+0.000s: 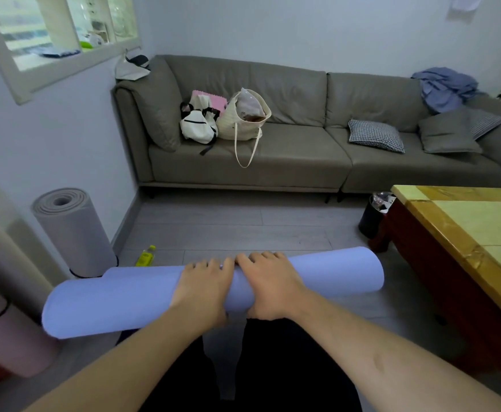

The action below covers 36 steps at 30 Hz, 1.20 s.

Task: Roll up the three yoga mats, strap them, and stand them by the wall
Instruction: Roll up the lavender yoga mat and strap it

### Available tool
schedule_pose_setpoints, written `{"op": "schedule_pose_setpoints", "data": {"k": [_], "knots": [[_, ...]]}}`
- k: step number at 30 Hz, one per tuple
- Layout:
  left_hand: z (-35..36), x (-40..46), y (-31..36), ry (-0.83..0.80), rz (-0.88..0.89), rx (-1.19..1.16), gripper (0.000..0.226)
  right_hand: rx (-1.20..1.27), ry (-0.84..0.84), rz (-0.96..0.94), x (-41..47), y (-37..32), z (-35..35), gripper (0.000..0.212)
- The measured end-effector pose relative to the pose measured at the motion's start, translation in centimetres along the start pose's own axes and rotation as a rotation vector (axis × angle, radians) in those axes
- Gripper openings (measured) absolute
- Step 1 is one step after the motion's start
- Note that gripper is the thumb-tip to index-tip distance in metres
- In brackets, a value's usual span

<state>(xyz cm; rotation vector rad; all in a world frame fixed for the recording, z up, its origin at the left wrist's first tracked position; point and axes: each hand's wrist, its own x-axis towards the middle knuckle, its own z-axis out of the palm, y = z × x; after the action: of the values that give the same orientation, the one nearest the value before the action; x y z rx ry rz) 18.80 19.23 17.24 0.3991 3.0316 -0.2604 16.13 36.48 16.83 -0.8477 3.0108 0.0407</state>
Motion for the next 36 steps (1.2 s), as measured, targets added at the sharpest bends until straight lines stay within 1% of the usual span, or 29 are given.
{"op": "schedule_pose_setpoints", "data": {"k": [3,6,7,8,11,12,13,15,18,19,20,23,24,25,26,28,30,32,34,36], "knots": [[-1.7,1.3,-1.2,-0.098,0.022,-0.093,0.082,0.019,0.03,-0.003,-0.2,0.2,0.1,0.077],[-3.0,2.1,-2.0,-0.167,0.052,-0.09,0.073,-0.067,0.104,-0.009,-0.7,-0.2,1.1,0.1],[-3.3,2.3,-2.1,-0.184,0.066,-0.085,0.071,-0.083,0.121,-0.003,-0.7,-0.3,1.4,0.103],[-3.6,2.4,-2.2,-0.199,0.075,-0.085,0.07,-0.094,0.134,0.0,-0.7,-0.4,1.5,0.1],[-4.2,2.2,-2.5,-0.258,0.081,-0.119,0.067,-0.109,0.126,-0.021,-0.4,-0.5,0.8,0.074],[-4.3,2.1,-2.6,-0.288,0.085,-0.128,0.065,-0.1,0.122,-0.035,-0.5,-0.5,0.4,0.069],[-4.4,2.0,-2.7,-0.312,0.089,-0.138,0.063,-0.086,0.12,-0.052,-0.6,-0.5,0.0,0.068],[-4.5,1.7,-3.2,-0.356,0.098,-0.183,0.061,-0.062,0.104,-0.076,-1.3,-1.0,-0.4,0.081],[-4.8,1.3,-3.8,-0.433,0.11,-0.224,0.064,-0.107,0.031,-0.063,-2.0,-1.8,-0.6,0.119],[-5.0,1.2,-3.8,-0.446,0.112,-0.23,0.065,-0.132,0.02,-0.05,-2.1,-2.1,-0.6,0.124],[-5.1,1.2,-3.7,-0.441,0.113,-0.218,0.066,-0.142,0.026,-0.037,-2.0,-2.4,-0.3,0.121],[-4.8,0.7,-3.2,-0.374,0.071,-0.189,0.069,-0.119,0.068,-0.007,-1.6,-2.5,0.2,0.093],[-4.2,0.4,-2.9,-0.323,0.052,-0.193,0.071,-0.109,0.071,0.001,-1.4,-2.2,0.2,0.089],[-3.5,0.1,-2.5,-0.238,0.041,-0.178,0.075,-0.087,0.063,0.008,-1.1,-2.0,0.1,0.085],[-2.5,-0.1,-2.2,-0.138,0.035,-0.137,0.079,-0.06,0.045,0.017,-0.7,-1.8,-0.1,0.082],[-1.0,-0.5,-1.4,-0.011,0.029,-0.03,0.083,-0.015,-0.006,0.031,0.0,-1.6,-0.5,0.079],[-0.3,-0.6,-1.1,0.034,0.014,-0.009,0.085,0.006,-0.029,0.037,0.3,-1.7,-0.6,0.081],[-0.8,-0.3,-1.3,0.018,0.03,-0.022,0.084,0.004,0.001,0.034,0.0,-1.7,-0.2,0.085],[-1.6,0.1,-1.7,-0.014,0.043,-0.088,0.075,-0.049,0.036,0.01,-0.7,-1.6,0.4,0.097],[-2.5,0.4,-2.2,-0.09,0.067,-0.138,0.063,-0.115,0.071,-0.006,-1.3,-1.8,0.6,0.109]]}}
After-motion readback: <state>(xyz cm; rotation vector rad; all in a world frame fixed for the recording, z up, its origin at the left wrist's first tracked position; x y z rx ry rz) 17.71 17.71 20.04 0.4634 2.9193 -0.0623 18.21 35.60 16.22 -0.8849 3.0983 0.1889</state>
